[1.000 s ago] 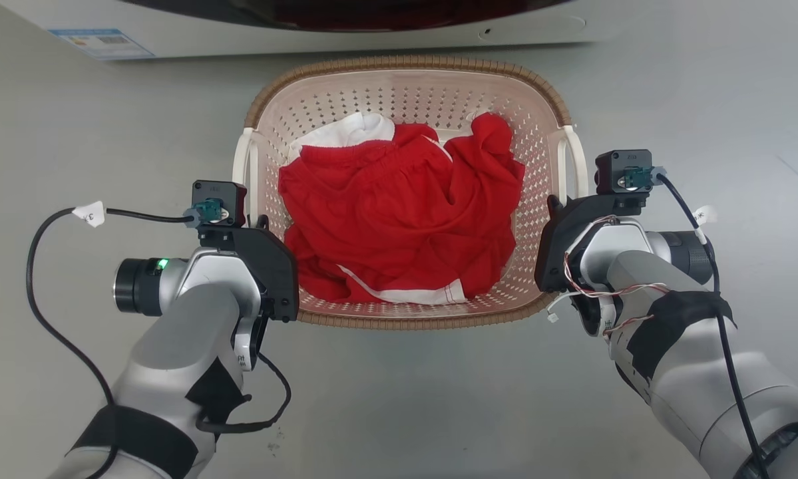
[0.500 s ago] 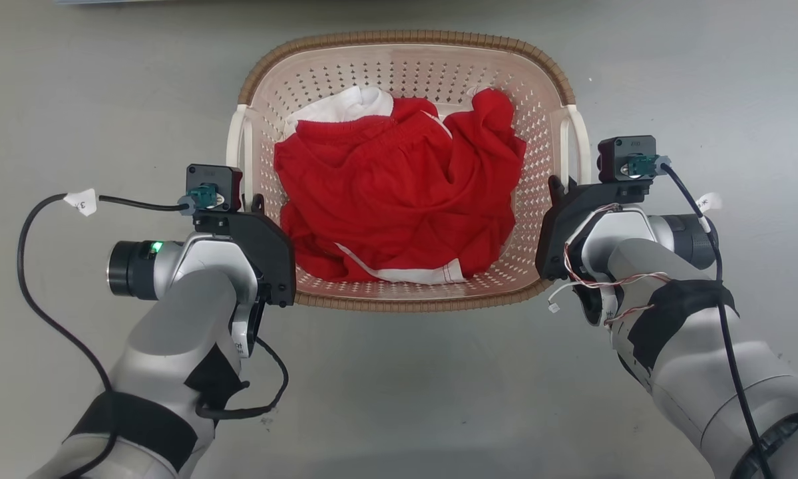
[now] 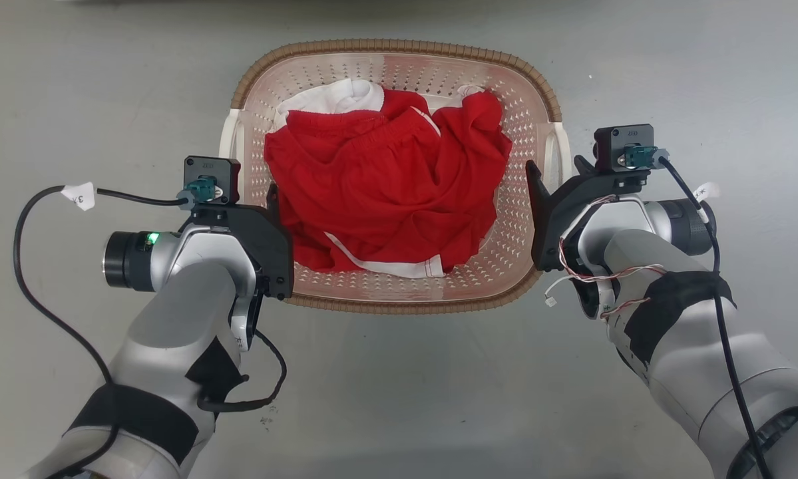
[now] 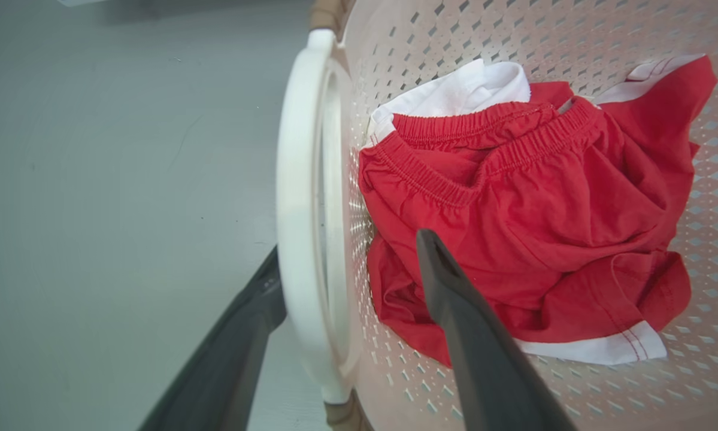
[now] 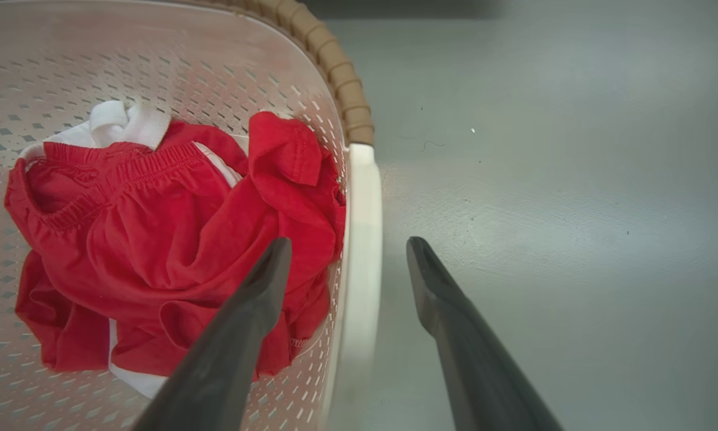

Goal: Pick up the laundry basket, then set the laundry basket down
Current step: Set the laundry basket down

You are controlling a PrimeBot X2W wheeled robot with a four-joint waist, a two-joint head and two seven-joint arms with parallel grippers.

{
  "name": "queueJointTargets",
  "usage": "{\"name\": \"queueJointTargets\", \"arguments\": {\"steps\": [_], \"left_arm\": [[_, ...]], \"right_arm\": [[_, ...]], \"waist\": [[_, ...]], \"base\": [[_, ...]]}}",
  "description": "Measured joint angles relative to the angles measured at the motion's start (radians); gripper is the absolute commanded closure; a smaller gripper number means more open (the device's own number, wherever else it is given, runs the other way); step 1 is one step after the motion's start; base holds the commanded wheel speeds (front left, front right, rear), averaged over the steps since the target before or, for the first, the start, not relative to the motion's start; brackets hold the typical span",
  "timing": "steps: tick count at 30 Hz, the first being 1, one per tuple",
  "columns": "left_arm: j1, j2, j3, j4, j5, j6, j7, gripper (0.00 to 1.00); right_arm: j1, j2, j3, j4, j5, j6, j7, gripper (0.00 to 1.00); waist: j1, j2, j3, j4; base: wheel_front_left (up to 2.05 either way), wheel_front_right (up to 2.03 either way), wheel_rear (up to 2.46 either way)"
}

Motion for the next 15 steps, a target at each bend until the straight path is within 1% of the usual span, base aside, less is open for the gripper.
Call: {"name": "queueJointTargets", "arguments": {"steps": [10, 15], "left_arm": [[0.001, -0.001, -0.002, 0.021, 0.000, 0.000, -0.015, 0.00], [0.008, 0.000, -0.014, 0.027, 0.012, 0.000, -0.041, 0.00]], "right_arm": [[-0.001, 0.000, 0.003, 0.016, 0.000, 0.000, -0.024, 0.00], [0.000, 0.000, 0.001, 0.024, 0.000, 0.000, -0.044, 0.00]], "waist": [[0.0000, 0.0000, -0.030, 0.001], [-0.0001, 0.0000, -0.061, 0.002]], "base": [[0.00, 0.00, 0.00], [0.00, 0.00, 0.00]]}}
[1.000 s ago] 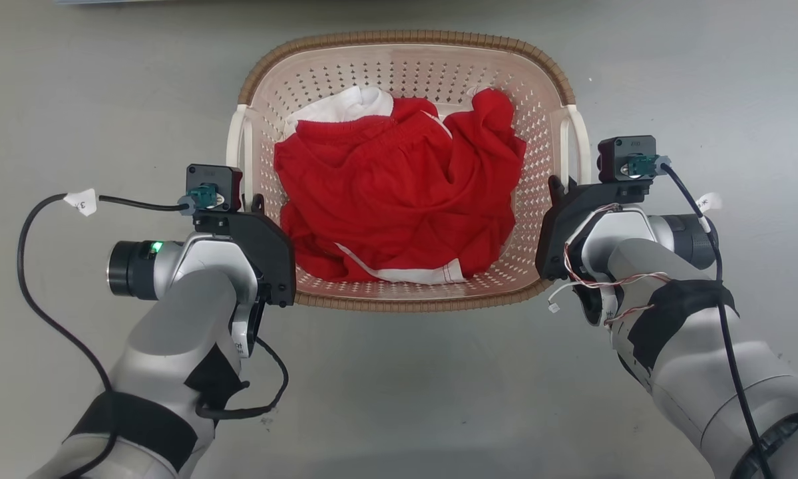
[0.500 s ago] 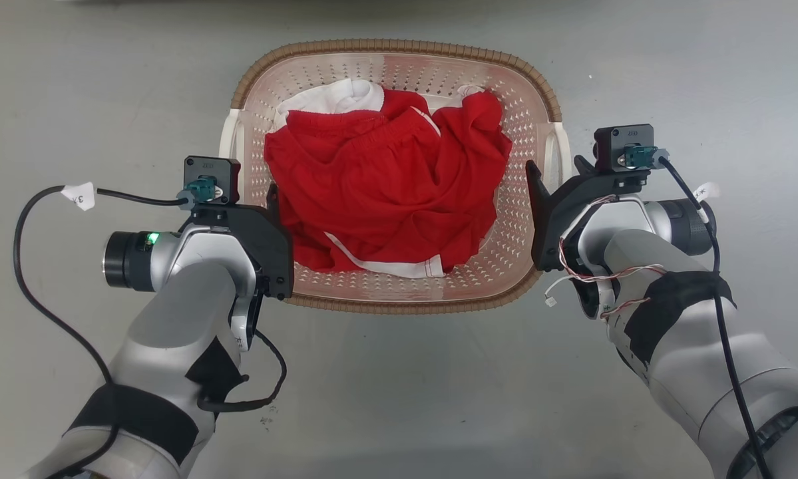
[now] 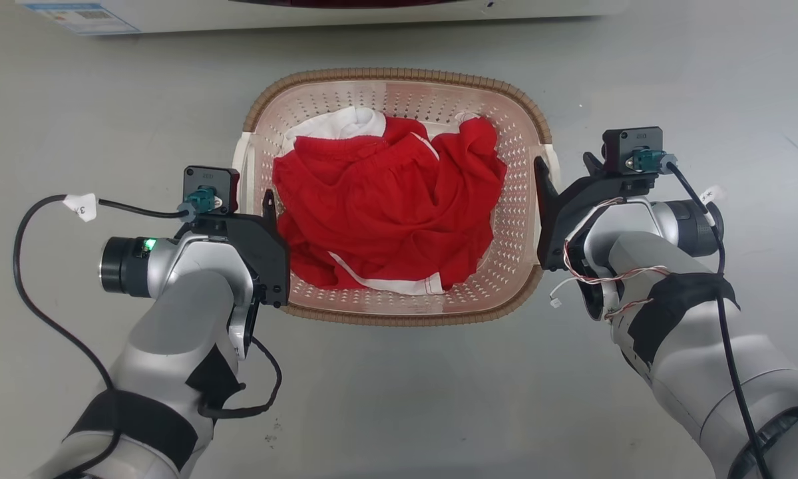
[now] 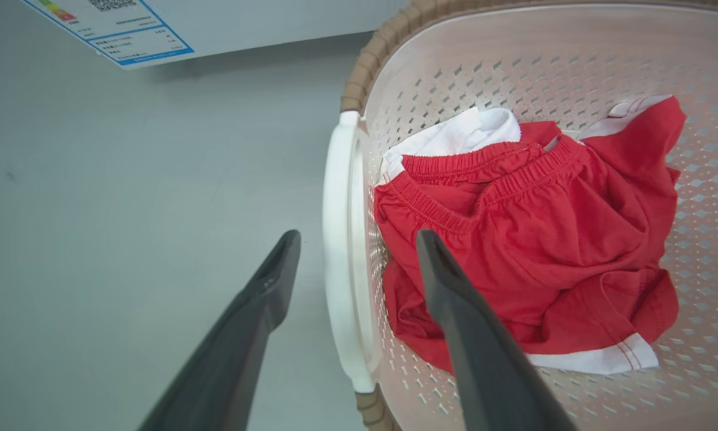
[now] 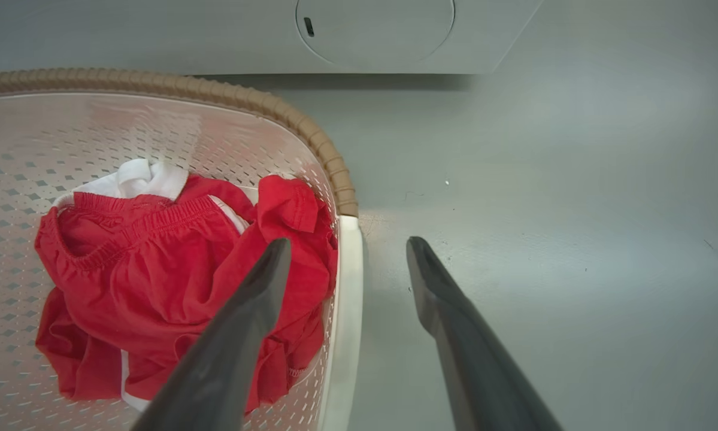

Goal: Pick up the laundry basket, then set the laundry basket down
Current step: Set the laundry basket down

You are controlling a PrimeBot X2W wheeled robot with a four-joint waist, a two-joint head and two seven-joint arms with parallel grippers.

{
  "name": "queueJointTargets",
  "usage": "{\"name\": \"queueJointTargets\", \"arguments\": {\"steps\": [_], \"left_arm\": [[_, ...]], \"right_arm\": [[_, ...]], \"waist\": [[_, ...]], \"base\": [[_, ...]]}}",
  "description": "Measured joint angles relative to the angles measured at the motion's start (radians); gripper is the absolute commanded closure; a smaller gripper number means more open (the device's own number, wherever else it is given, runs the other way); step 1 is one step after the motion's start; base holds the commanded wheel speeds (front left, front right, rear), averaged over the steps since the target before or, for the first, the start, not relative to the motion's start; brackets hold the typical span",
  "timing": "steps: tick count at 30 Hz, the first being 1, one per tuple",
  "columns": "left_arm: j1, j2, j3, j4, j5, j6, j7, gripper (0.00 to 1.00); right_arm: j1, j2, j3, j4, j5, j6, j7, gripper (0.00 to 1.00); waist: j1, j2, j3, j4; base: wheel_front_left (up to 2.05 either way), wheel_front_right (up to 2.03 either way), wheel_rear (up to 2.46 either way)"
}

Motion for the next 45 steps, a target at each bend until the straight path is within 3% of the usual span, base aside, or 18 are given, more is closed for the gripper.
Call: {"name": "queueJointTargets", "arguments": {"steps": [7, 22, 45], "left_arm": [[0.005, 0.007, -0.002, -0.002, 0.004, -0.012, -0.064, 0.00], [0.126, 0.032, 0.035, -0.035, -0.002, -0.047, -0.130, 0.00], [0.481, 0.067, 0.161, -0.293, 0.047, -0.019, -0.130, 0.00]], "right_arm": [[0.002, 0.000, 0.001, 0.007, 0.000, 0.002, -0.047, 0.00], [0.112, 0.000, -0.032, -0.013, 0.011, 0.044, -0.131, 0.00], [0.417, -0.004, -0.167, -0.188, -0.038, 0.028, -0.131, 0.00]], "waist": [[0.0000, 0.0000, -0.050, 0.001], [-0.0001, -0.0001, -0.238, 0.000], [-0.0003, -0.0001, -0.540, 0.010]], "base": [[0.00, 0.00, 0.00], [0.00, 0.00, 0.00], [0.00, 0.00, 0.00]]}}
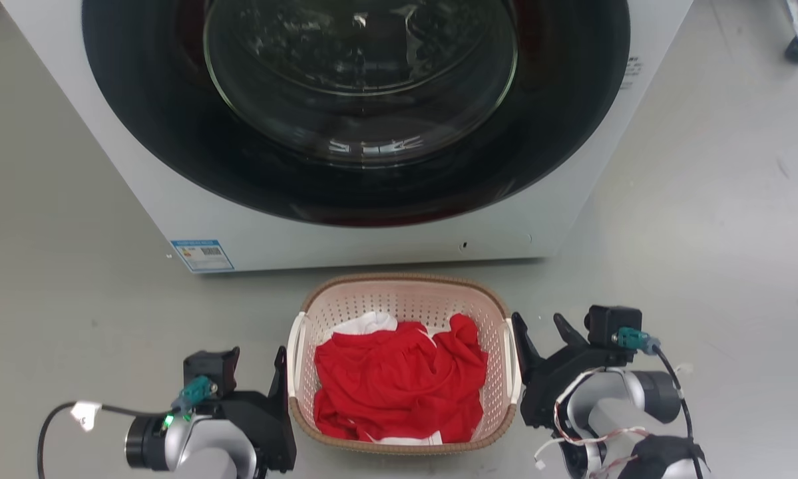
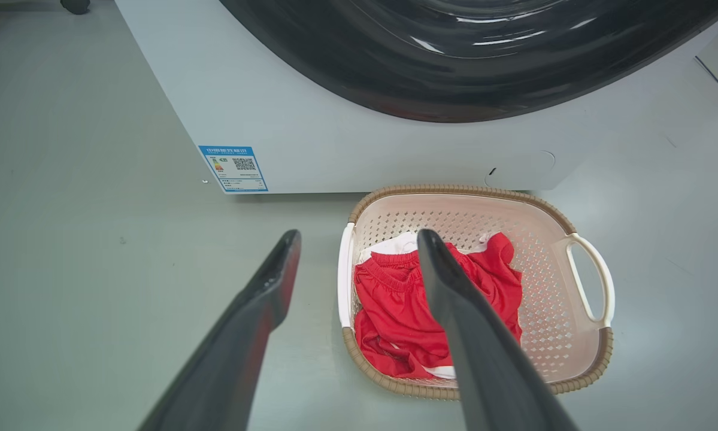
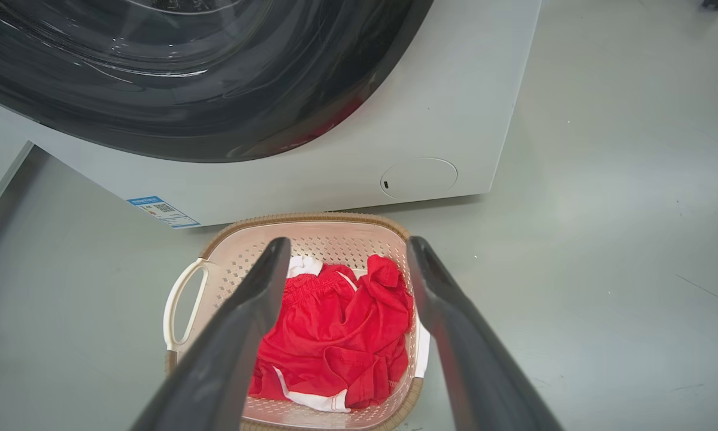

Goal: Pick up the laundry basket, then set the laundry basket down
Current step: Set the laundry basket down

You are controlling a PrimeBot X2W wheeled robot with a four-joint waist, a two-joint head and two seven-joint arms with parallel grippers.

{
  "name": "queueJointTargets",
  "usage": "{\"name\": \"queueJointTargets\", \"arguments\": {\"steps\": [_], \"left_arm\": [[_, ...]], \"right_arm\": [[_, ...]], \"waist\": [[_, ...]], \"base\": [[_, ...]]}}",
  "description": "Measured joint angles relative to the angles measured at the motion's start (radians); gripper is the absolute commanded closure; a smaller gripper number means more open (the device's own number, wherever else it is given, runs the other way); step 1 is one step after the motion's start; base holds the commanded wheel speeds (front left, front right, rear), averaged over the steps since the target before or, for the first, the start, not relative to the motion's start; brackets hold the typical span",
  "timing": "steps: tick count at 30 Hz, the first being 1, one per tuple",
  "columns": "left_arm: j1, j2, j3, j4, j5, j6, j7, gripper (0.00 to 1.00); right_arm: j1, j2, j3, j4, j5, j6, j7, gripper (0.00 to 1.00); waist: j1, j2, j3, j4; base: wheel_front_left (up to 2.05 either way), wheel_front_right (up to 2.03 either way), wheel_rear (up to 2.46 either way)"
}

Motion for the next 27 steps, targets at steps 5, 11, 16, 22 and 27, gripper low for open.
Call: {"name": "queueJointTargets", "arguments": {"steps": [5, 11, 16, 22, 27], "left_arm": [[0.092, 0.018, 0.024, -0.075, 0.032, 0.009, 0.000, 0.00], [0.209, 0.033, 0.066, -0.176, 0.074, 0.010, 0.000, 0.00], [0.312, 0.036, 0.115, -0.281, 0.124, 0.018, 0.000, 0.00], [0.417, 0.036, 0.166, -0.369, 0.179, 0.018, 0.000, 0.00], [0.470, 0.028, 0.217, -0.422, 0.212, 0.018, 0.000, 0.00]], "right_arm": [[0.077, -0.010, -0.034, -0.065, -0.036, -0.003, 0.000, 0.00], [0.192, -0.033, -0.078, -0.152, -0.091, -0.012, 0.000, 0.00], [0.302, -0.052, -0.149, -0.267, -0.151, -0.022, 0.000, 0.00], [0.420, -0.064, -0.212, -0.385, -0.223, -0.029, 0.000, 0.00], [0.494, -0.072, -0.258, -0.464, -0.276, -0.029, 0.000, 0.00]], "waist": [[0.0001, 0.0000, -0.055, 0.004], [0.0001, 0.0001, -0.115, 0.006], [0.0002, 0.0000, -0.165, 0.008], [0.0002, 0.0000, -0.207, 0.009], [0.0002, 0.0000, -0.231, 0.011]], "base": [[0.00, 0.00, 0.00], [0.00, 0.00, 0.00], [0.00, 0.00, 0.00], [0.00, 0.00, 0.00], [0.00, 0.00, 0.00]]}}
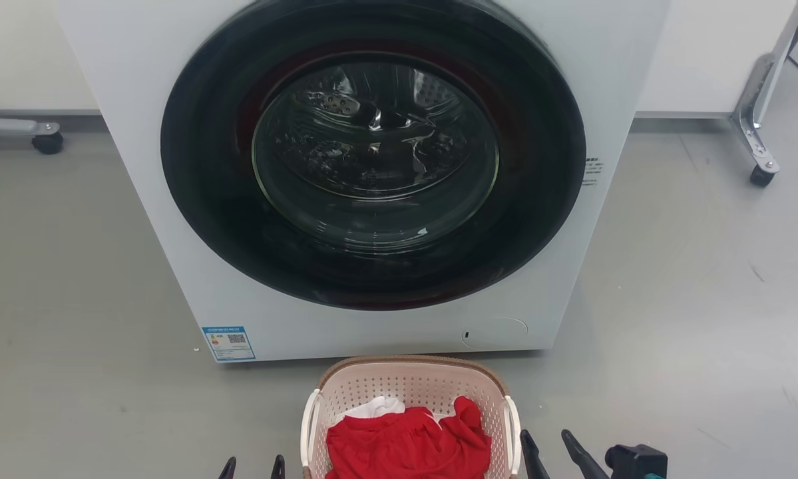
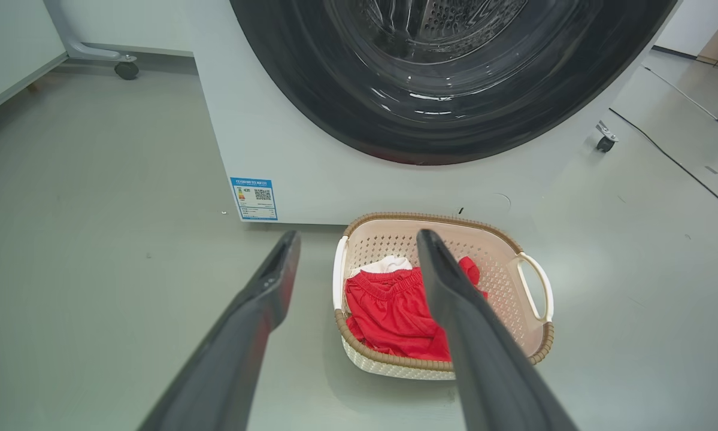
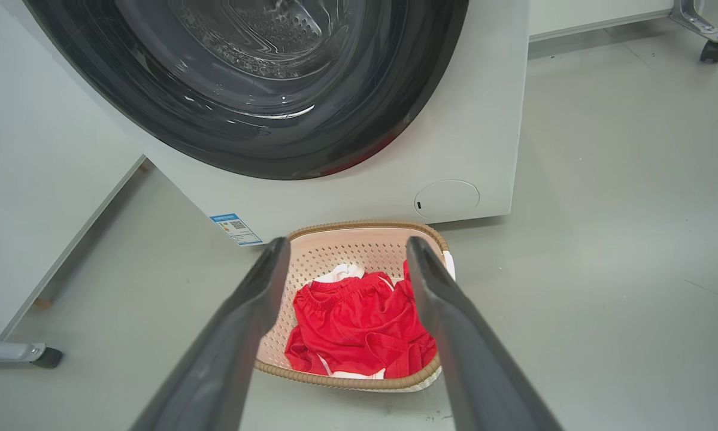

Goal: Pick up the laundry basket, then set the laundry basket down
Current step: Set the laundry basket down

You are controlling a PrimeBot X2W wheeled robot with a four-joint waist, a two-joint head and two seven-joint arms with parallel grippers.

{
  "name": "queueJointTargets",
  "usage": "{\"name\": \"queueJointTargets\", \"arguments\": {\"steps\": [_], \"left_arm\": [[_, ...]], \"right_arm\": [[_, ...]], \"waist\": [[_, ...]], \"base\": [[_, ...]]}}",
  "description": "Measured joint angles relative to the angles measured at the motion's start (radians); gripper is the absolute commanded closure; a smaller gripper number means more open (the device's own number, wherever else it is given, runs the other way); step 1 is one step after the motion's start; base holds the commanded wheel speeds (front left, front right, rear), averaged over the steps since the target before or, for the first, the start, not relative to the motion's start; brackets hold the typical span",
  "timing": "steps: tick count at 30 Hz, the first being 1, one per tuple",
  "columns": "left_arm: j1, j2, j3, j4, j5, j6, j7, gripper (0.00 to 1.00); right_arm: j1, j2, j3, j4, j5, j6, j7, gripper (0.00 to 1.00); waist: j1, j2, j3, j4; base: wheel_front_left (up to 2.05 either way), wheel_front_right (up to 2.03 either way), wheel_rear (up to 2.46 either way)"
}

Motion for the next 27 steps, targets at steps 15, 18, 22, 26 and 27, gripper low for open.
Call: {"name": "queueJointTargets", "arguments": {"steps": [15, 18, 22, 26, 27], "left_arm": [[0.145, -0.046, 0.157, -0.197, 0.155, 0.000, 0.000, 0.00], [0.170, -0.056, 0.180, -0.229, 0.175, 0.000, 0.000, 0.00], [0.199, -0.063, 0.203, -0.261, 0.210, 0.000, 0.000, 0.00], [0.215, -0.068, 0.214, -0.287, 0.246, 0.000, 0.000, 0.00], [0.216, -0.069, 0.216, -0.293, 0.253, 0.000, 0.000, 0.00]], "right_arm": [[0.223, 0.032, -0.226, -0.223, -0.245, 0.000, 0.000, 0.00], [0.256, 0.038, -0.252, -0.263, -0.288, 0.000, 0.000, 0.00], [0.292, 0.046, -0.281, -0.312, -0.331, 0.000, 0.000, 0.00], [0.321, 0.058, -0.304, -0.353, -0.371, -0.002, 0.000, 0.00], [0.325, 0.060, -0.309, -0.359, -0.377, -0.003, 0.000, 0.00]], "waist": [[0.0000, 0.0001, -0.028, 0.003], [0.0001, 0.0001, -0.028, 0.003], [0.0001, 0.0001, -0.025, 0.002], [0.0001, 0.0001, -0.020, 0.002], [0.0001, 0.0001, -0.018, 0.001]], "base": [[0.00, 0.00, 0.00], [0.00, 0.00, 0.00], [0.00, 0.00, 0.00], [0.00, 0.00, 0.00], [0.00, 0.00, 0.00]]}}
